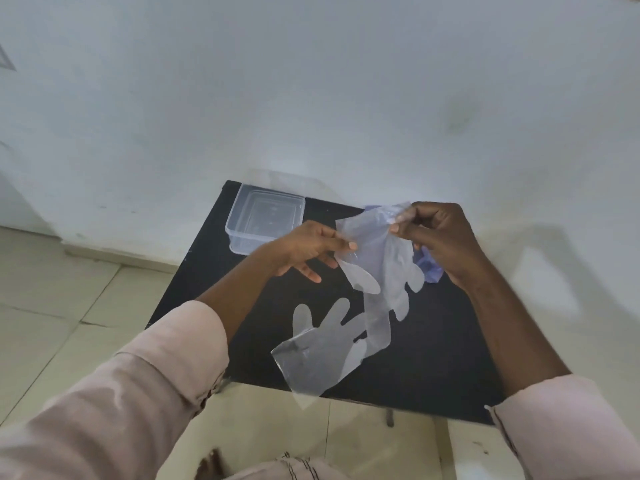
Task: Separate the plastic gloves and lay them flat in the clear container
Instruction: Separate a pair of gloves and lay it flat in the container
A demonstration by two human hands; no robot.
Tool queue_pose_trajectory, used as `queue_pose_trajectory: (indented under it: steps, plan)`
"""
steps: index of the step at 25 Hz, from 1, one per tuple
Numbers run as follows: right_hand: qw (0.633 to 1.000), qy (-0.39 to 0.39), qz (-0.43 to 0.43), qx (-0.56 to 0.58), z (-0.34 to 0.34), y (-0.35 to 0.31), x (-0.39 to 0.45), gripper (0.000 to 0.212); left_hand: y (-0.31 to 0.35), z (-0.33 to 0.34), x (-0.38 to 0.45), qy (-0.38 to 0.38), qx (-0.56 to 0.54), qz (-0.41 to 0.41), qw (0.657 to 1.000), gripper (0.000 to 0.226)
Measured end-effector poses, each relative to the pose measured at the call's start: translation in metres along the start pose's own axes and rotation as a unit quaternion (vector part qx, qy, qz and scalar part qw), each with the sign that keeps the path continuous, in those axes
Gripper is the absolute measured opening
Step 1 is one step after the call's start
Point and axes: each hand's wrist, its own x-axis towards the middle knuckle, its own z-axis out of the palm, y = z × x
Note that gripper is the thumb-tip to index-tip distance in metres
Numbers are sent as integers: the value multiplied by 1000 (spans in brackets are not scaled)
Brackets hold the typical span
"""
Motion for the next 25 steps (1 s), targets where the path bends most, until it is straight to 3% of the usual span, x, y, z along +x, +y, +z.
queue_pose_trajectory:
  steps: [6,12,13,15,17,21,25]
  plan:
    - [999,27,-3,-23,41,-33,7,12,-22,-19,5,18,28,-12,999,31]
    - [997,60,8,-39,67,-51,7,16,-52,-56,-8,6,231,-13,973,36]
    - [997,59,8,-42,71,-53,7,16,-54,-64,-11,28,218,1,976,39]
    - [998,57,5,-40,76,-55,9,15,-53,-79,-18,44,81,39,995,50]
    - [998,51,5,-37,80,-57,12,14,-43,-89,-25,-27,-89,61,994,67]
    - [999,40,6,-27,82,-59,20,7,-25,-90,-17,-96,-114,99,984,88]
    - [1000,6,4,-17,79,-63,24,9,-15,-88,4,-160,-200,107,961,80]
